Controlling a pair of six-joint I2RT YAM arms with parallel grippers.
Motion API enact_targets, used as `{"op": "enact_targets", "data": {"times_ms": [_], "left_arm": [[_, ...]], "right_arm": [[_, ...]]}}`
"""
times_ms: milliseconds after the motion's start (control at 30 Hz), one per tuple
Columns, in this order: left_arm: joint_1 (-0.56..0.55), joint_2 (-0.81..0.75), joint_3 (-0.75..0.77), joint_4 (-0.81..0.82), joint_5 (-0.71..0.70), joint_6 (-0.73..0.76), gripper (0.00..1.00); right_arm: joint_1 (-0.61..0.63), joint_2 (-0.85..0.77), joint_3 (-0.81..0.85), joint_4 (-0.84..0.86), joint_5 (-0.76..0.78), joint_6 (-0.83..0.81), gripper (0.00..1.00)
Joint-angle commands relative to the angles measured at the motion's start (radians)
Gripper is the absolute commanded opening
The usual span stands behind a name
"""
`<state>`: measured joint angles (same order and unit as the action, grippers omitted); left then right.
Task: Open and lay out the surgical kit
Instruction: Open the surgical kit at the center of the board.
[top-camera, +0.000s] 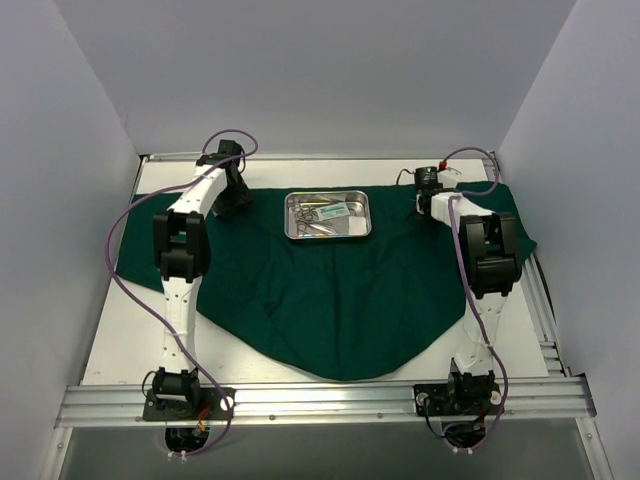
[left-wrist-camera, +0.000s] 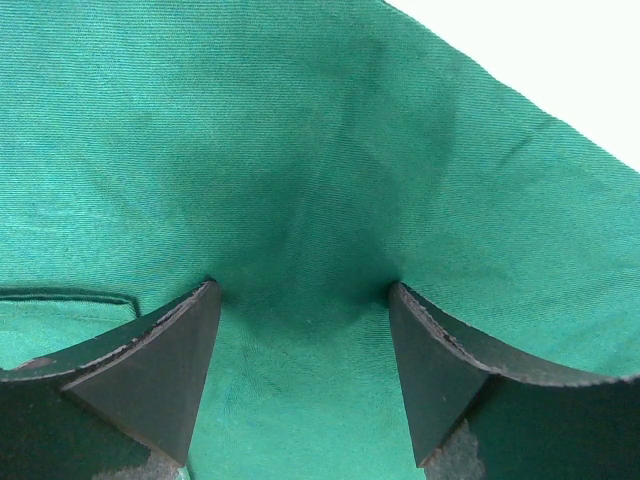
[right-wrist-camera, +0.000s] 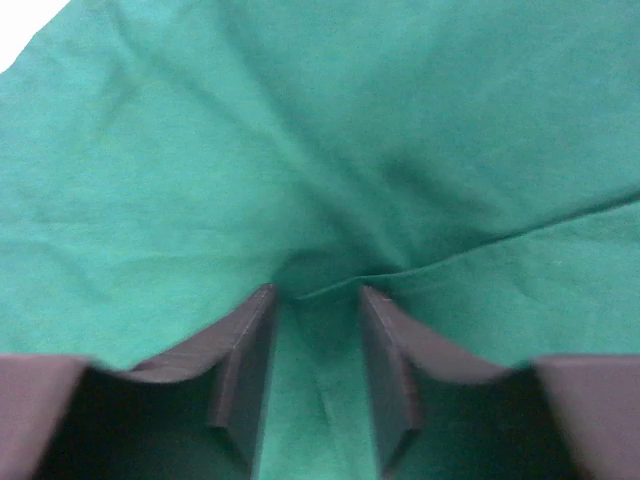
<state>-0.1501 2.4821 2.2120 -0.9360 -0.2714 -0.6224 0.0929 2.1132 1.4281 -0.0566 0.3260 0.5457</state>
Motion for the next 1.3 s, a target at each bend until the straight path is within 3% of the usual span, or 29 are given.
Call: {"op": "enact_targets", "data": {"times_ms": [0, 67, 400, 667, 833, 1067, 1267], "left_arm": [[0.024, 0.014, -0.032, -0.003, 0.001, 0.01, 0.77], [0.026, 0.012, -0.038, 0.0, 0.004, 0.009, 0.77], [0.038, -0.011, -0.075, 0.019, 0.014, 0.003, 0.77], [0.046, -0.02, -0.094, 0.025, 0.018, -0.002, 0.77], [0.052, -0.04, -0.14, 0.054, 0.006, -0.014, 0.77], [0.072, -0.058, -0.156, 0.049, -0.006, -0.023, 0.77], [0.083, -0.098, -0.178, 0.058, -0.025, -0.033, 0.77]], "right_arm": [[-0.027, 0.002, -0.051, -0.138, 0.028, 0.002, 0.32], [-0.03, 0.004, -0.047, -0.144, 0.036, -0.001, 0.3], [-0.035, -0.028, -0.037, -0.189, 0.047, 0.0, 0.0], [-0.045, -0.134, -0.038, -0.261, 0.1, 0.002, 0.0], [-0.094, -0.289, -0.112, -0.296, 0.123, 0.02, 0.0], [-0.301, -0.55, -0.273, -0.42, 0.2, 0.111, 0.0], [-0.623, -0.841, -0.412, -0.505, 0.131, 0.186, 0.0]]}}
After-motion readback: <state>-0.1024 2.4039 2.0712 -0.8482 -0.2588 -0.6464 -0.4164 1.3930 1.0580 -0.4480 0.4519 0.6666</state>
